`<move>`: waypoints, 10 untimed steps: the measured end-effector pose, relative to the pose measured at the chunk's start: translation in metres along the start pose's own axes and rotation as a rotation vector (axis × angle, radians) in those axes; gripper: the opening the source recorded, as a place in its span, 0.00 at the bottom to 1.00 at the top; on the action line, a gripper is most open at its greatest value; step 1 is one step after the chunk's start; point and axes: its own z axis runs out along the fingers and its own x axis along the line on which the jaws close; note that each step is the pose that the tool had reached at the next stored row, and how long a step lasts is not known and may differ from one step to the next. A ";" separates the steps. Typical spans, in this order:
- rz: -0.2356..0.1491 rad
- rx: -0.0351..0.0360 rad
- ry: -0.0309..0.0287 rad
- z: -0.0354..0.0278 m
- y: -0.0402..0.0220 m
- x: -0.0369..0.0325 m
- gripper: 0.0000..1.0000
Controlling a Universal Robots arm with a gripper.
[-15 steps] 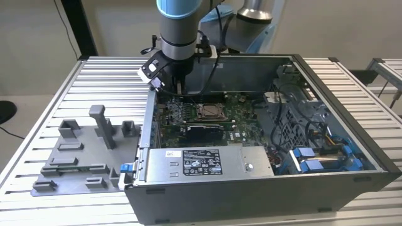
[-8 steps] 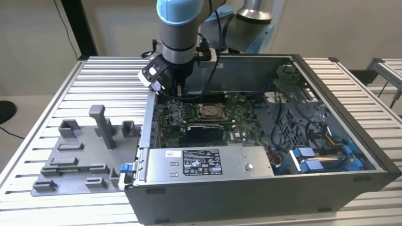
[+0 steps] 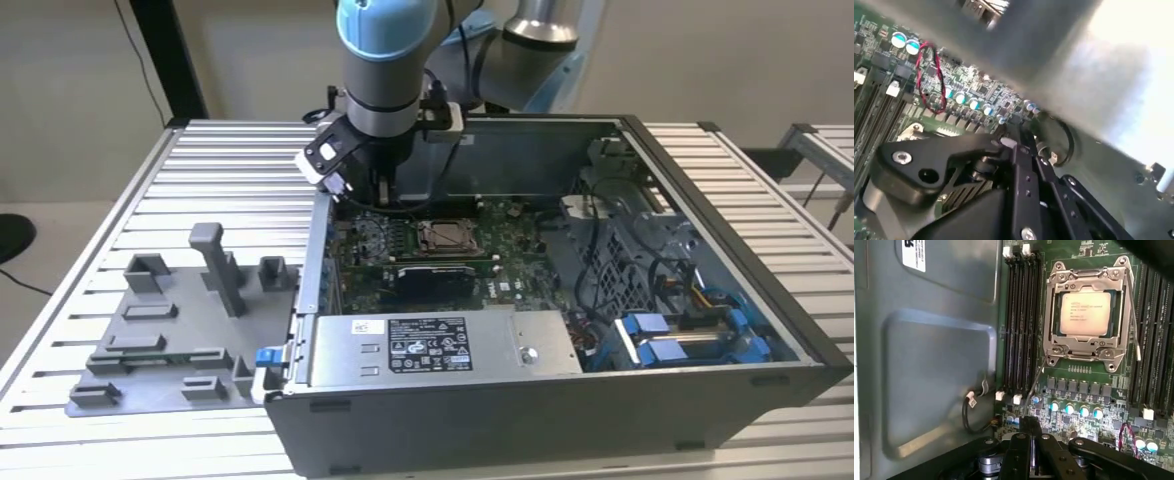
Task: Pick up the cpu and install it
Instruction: 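Place the cpu into insertion slot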
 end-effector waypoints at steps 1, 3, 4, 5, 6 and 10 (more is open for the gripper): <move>0.000 -0.0001 0.0007 0.0000 0.0017 -0.0001 0.00; 0.000 0.0001 0.0015 -0.0003 0.0051 -0.0002 0.00; 0.000 0.0000 0.0021 -0.0004 0.0067 -0.0002 0.00; 0.000 -0.0001 0.0026 -0.0004 0.0085 -0.0003 0.00; 0.000 -0.0003 0.0034 -0.0005 0.0102 -0.0004 0.00; 0.000 -0.0002 0.0051 -0.0016 0.0177 -0.0004 0.00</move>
